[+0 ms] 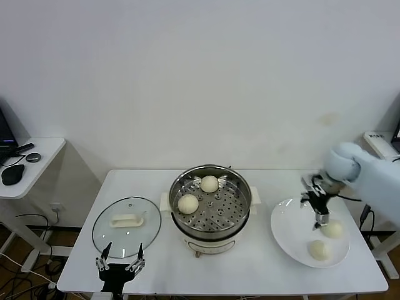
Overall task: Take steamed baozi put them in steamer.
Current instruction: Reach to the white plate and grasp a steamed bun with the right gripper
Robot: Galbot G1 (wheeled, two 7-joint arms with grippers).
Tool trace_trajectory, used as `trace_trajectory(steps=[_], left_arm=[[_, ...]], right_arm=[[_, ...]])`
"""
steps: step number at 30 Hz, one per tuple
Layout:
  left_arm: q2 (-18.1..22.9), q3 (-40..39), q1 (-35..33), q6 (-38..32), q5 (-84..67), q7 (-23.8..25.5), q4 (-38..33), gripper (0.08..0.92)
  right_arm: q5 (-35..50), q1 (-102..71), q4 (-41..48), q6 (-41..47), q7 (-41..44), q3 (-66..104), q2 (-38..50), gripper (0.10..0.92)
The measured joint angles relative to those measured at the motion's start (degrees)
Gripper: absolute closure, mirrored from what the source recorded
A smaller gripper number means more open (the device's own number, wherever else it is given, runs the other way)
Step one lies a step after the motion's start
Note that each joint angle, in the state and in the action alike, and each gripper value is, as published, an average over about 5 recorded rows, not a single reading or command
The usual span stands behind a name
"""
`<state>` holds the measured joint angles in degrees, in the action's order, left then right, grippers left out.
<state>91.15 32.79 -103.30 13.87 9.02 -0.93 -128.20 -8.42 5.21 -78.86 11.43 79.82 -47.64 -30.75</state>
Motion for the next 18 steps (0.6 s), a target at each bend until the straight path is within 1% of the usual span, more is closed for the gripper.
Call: trace_trajectory(steps=[7, 18], left_arm=[[0.3, 0.2, 0.0, 0.0, 0.0, -0.1, 0.6, 0.177], [0.3, 0.1, 0.3, 0.0, 0.1, 0.1, 0.8, 0.177]], right_arm=[[-2.3, -5.4, 2.1, -3.0, 0.7, 3.4, 0.2, 0.203], [-4.2, -10.7, 3.7, -4.7, 0.8, 6.3, 0.0, 0.203]])
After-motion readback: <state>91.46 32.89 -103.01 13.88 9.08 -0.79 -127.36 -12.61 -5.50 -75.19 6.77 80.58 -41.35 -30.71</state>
